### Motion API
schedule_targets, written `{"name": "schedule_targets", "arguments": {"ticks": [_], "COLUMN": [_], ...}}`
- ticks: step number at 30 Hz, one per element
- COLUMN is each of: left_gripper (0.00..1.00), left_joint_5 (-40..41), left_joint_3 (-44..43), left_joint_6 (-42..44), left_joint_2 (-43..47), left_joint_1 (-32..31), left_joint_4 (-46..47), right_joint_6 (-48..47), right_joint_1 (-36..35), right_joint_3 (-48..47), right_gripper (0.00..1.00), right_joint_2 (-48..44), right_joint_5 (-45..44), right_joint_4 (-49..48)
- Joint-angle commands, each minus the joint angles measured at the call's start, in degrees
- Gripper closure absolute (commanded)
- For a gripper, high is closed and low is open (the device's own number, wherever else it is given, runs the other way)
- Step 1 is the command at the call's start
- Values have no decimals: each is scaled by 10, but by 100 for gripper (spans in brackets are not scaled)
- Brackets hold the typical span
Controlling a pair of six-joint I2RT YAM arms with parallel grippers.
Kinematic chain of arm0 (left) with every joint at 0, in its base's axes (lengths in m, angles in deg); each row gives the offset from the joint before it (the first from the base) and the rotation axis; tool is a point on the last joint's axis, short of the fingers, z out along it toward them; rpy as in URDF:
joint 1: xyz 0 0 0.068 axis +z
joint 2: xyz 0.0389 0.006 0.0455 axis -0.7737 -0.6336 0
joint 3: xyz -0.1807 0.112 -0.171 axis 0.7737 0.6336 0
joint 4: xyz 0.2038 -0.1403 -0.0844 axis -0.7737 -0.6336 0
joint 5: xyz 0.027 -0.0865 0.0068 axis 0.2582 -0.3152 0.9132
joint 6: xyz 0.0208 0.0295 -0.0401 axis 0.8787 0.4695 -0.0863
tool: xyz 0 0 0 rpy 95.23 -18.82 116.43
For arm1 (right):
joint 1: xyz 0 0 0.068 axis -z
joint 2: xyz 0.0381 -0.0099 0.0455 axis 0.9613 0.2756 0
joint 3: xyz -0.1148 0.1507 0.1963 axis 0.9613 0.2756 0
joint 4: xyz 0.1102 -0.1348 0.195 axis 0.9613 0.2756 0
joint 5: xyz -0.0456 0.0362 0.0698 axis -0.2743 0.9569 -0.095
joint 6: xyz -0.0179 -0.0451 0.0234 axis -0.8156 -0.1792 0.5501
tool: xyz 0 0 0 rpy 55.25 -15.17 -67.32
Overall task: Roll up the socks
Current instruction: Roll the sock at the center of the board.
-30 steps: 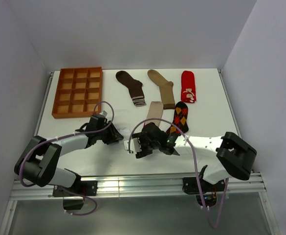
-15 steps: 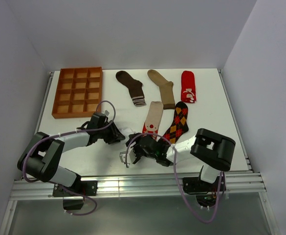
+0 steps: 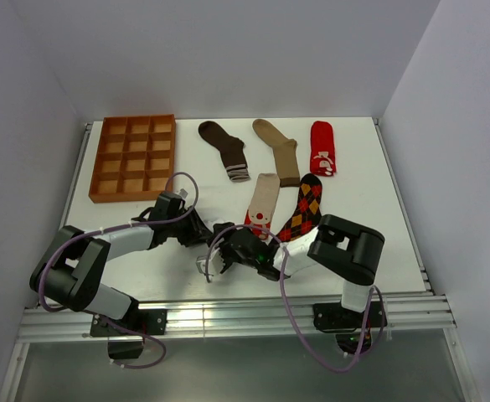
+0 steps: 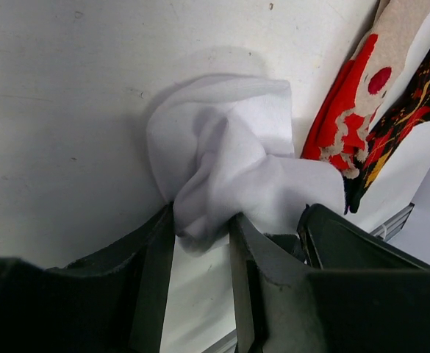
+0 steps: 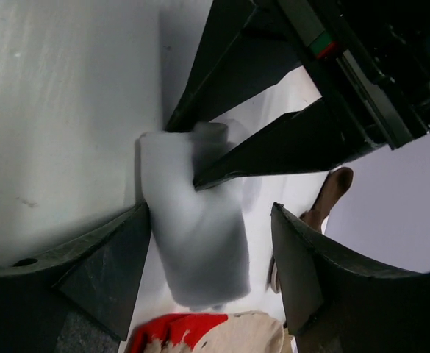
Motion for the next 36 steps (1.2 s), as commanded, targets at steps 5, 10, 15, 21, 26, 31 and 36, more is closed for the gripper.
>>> {"name": "schedule_targets", "arguments": {"ticks": [5,10,15,21,26,31,36], "left_gripper": [60,58,51,48,47,47,46], "left_joint_5": [11,6,8,18,26,40,49], "left_joint_3": [10,12,16,6,1,15,51], "left_joint_6": [37,39,38,30,31,29,31], "left_joint_2": [-19,-6,27,61,82,99,128], "left_joint_1": [-2,-3,-2,-3,-2,-3,-15], "left_joint_4": [-84,-78,-69,-68,-72,-56,-25], "right_joint_6": [4,28,66,112,147,170,190], "right_joint_1": [21,33,52,73,89,103,135], "right_joint_3": [-56,-88,-168,-223,-264,-319,-441], "right_gripper": [39,68,72,73,74,73,73], "right_joint_2": [8,-2,-24,-50,-52,-23,60], "right_joint_5": [19,32,76,119,169,215,299], "right_joint_4": [60,157,331,498,615,741,885]}}
